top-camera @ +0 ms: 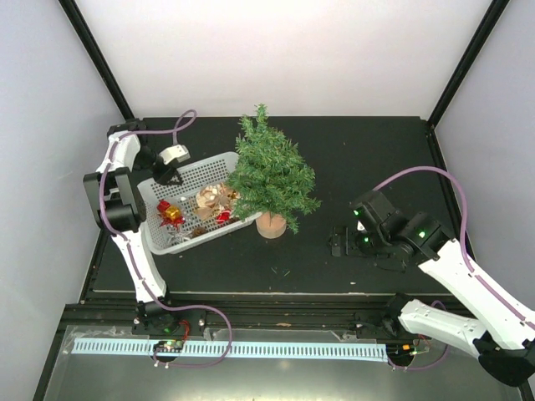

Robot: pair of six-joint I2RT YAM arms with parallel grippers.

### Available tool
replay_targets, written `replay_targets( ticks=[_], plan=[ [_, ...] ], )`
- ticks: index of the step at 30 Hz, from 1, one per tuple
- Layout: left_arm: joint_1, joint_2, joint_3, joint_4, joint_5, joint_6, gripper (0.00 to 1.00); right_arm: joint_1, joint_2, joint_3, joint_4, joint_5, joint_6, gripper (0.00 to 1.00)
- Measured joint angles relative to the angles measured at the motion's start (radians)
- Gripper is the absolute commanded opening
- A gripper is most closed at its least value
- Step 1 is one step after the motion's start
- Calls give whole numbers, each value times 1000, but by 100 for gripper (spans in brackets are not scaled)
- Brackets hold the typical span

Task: Decorate the small christmas tree

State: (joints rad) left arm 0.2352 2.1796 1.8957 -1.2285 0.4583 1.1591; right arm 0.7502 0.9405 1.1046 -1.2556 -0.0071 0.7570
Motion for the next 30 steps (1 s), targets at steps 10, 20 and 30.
replay_targets(
  ticks=[10,20,30],
  plan=[
    [36,-139,-172,40,7,-60,31,0,10,0,9,-2,-27,100],
    [163,-262,-291,70,51,-100,29,0,14,0,40,-2,-53,100],
    [166,-280,-356,76,86,-98,44,0,60,0,60,-3,-79,100]
  ],
)
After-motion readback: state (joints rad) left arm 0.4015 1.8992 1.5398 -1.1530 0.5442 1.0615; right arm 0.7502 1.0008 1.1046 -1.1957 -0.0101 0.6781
